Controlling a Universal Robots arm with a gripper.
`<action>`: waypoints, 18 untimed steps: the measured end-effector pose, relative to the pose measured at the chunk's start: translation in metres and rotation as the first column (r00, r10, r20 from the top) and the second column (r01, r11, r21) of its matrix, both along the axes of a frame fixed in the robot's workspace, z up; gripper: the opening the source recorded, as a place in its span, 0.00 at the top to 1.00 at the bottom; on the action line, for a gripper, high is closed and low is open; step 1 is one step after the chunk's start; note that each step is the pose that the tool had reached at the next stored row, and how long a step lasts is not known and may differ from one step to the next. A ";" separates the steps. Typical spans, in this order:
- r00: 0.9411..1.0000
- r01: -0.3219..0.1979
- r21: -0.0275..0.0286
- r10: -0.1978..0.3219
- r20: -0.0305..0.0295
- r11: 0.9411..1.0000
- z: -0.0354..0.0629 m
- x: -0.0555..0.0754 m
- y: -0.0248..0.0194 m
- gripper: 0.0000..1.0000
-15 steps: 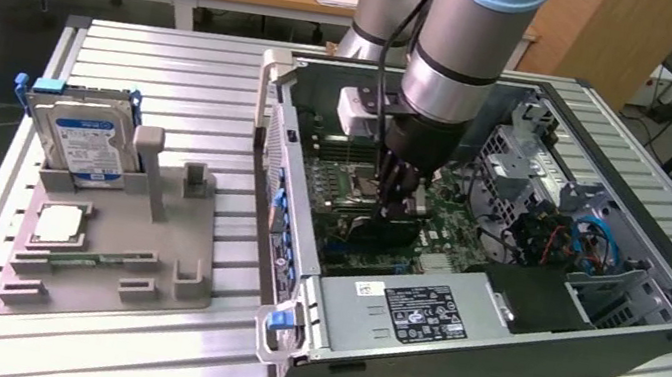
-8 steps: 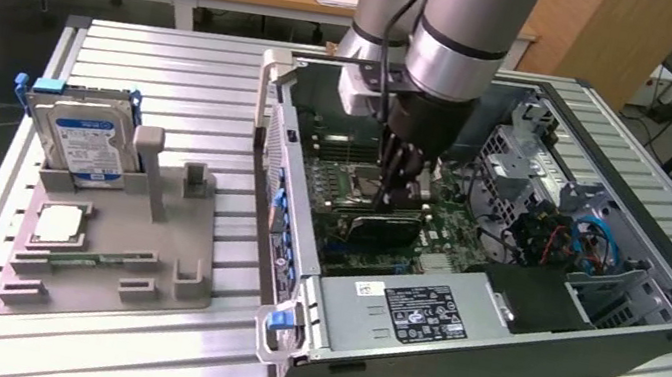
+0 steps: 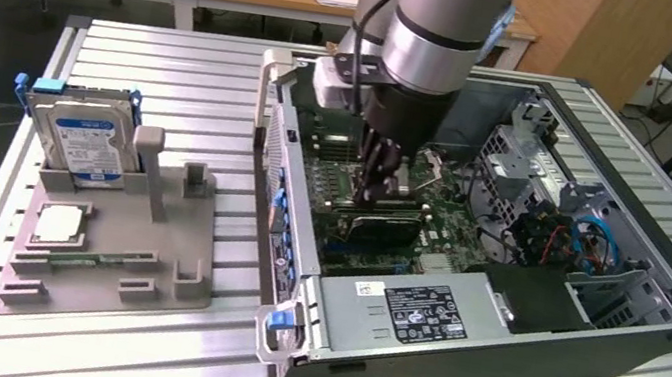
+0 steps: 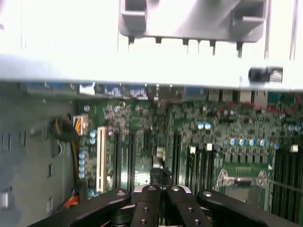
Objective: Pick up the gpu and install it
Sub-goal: 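Press down on the gpu until it lock into place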
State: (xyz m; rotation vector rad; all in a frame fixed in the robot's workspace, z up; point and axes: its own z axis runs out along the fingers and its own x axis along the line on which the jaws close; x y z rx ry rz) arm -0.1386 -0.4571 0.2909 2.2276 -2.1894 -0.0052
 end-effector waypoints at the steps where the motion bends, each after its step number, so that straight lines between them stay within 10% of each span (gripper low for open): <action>1: 1.000 0.000 0.000 0.000 0.000 1.000 0.0002 -0.003 0.0000 0.89; 18: 1.000 0.025 0.011 -0.025 0.004 1.000 0.0089 -0.037 0.0002 0.89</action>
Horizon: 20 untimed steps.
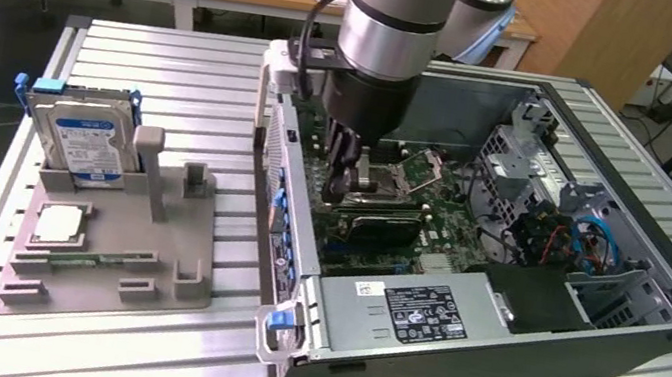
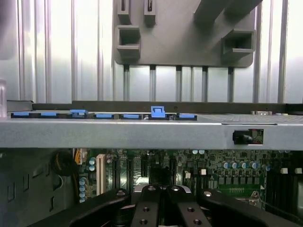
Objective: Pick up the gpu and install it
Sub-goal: 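Press down on the gpu until it lock into place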
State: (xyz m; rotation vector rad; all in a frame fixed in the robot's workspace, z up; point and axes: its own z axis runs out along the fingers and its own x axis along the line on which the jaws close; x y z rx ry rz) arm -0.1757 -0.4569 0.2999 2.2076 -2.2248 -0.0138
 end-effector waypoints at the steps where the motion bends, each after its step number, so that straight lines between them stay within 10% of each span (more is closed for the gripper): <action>1: 1.000 0.000 0.000 0.000 0.000 1.000 -0.0001 0.000 0.0000 0.89; 7: 1.000 0.020 0.004 -0.020 -0.009 1.000 -0.0004 0.000 0.0005 0.89; 11: 0.999 0.035 0.028 -0.035 -0.011 0.999 -0.0008 0.000 0.0005 0.89; 14: 0.999 0.050 0.032 -0.050 -0.016 0.998 -0.0008 0.000 0.0005 0.89; 15: 0.999 0.051 0.032 -0.051 -0.021 0.998 -0.0009 0.000 0.0005 0.89; 19: 0.995 0.057 0.028 -0.054 -0.082 0.998 -0.0009 0.000 0.0005 0.89; 20: 0.995 0.057 0.028 -0.054 -0.084 0.998 -0.0009 0.000 0.0005 0.89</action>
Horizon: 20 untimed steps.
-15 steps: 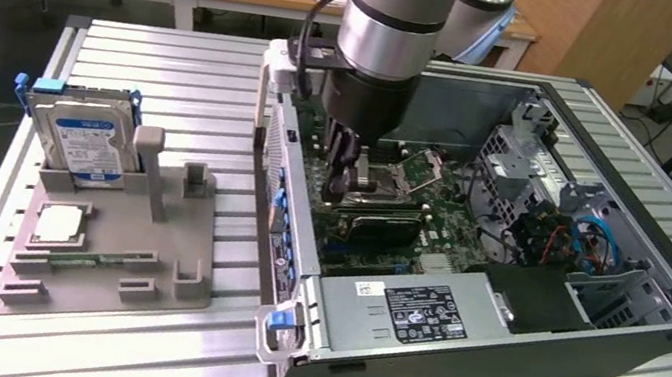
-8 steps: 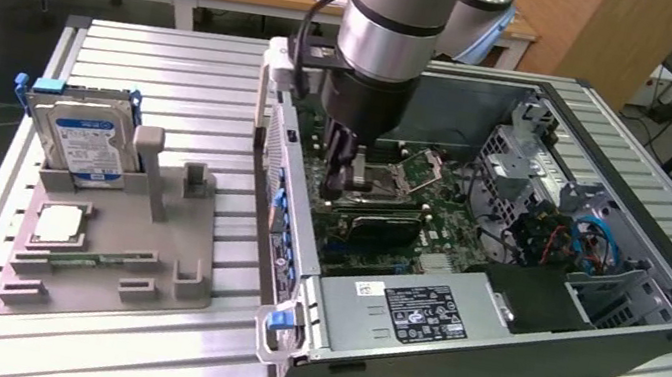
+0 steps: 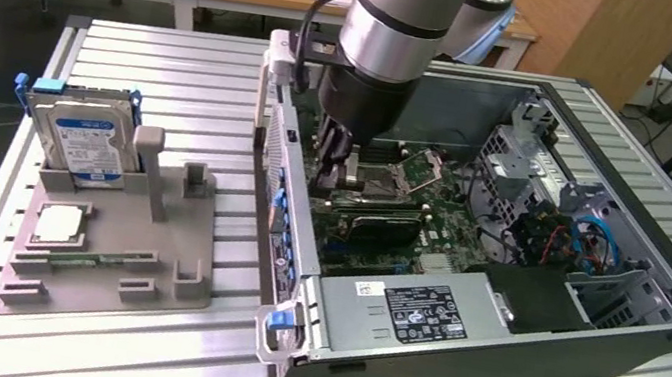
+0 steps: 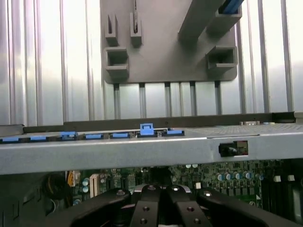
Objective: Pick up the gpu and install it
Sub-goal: 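Press down on the gpu until it lock into place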
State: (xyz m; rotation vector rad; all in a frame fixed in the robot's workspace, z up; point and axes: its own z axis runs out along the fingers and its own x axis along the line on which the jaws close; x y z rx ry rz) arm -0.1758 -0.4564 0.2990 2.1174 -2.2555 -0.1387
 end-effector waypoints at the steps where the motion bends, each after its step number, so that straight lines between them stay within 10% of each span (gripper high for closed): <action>1: 1.000 0.000 0.000 0.000 0.000 1.000 0.0000 0.000 0.0000 0.89; 20: 1.000 0.000 -0.002 0.000 0.000 1.000 -0.0004 -0.006 -0.0002 0.89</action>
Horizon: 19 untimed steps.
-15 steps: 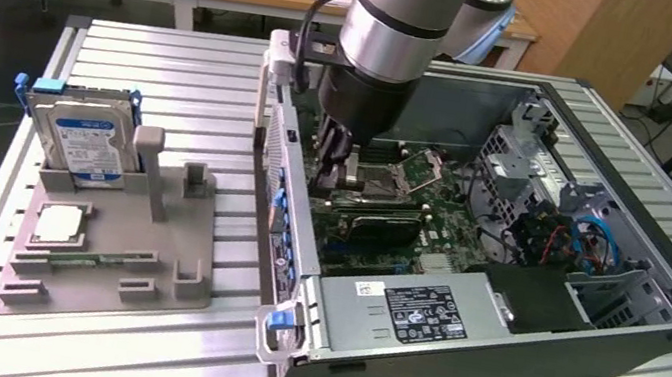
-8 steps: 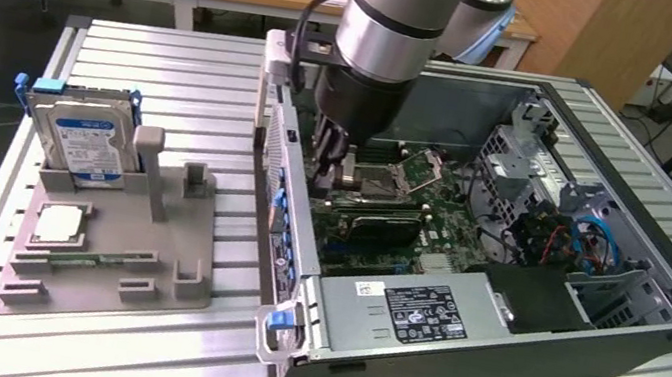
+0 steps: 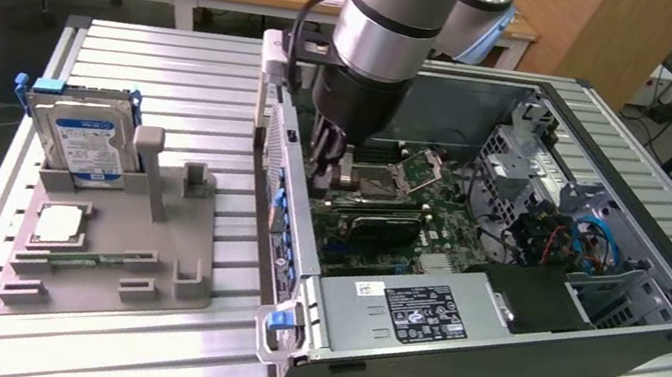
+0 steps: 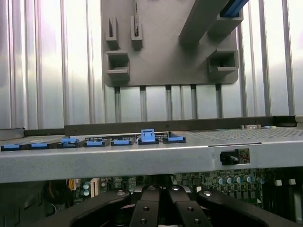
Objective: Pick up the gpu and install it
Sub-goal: 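Press down on the gpu until it lock into place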
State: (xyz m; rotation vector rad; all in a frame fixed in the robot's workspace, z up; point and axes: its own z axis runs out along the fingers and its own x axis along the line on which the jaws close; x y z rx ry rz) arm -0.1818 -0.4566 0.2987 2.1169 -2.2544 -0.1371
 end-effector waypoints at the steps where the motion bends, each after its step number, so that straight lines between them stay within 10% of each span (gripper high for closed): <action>1: 1.000 0.000 0.000 0.000 0.000 1.000 0.0000 -0.001 -0.0001 0.89; 16: 1.000 -0.002 0.003 0.002 0.007 1.000 -0.0022 -0.001 -0.0007 0.89; 19: 1.000 -0.002 0.004 0.002 0.016 1.000 -0.0028 0.000 -0.0006 0.89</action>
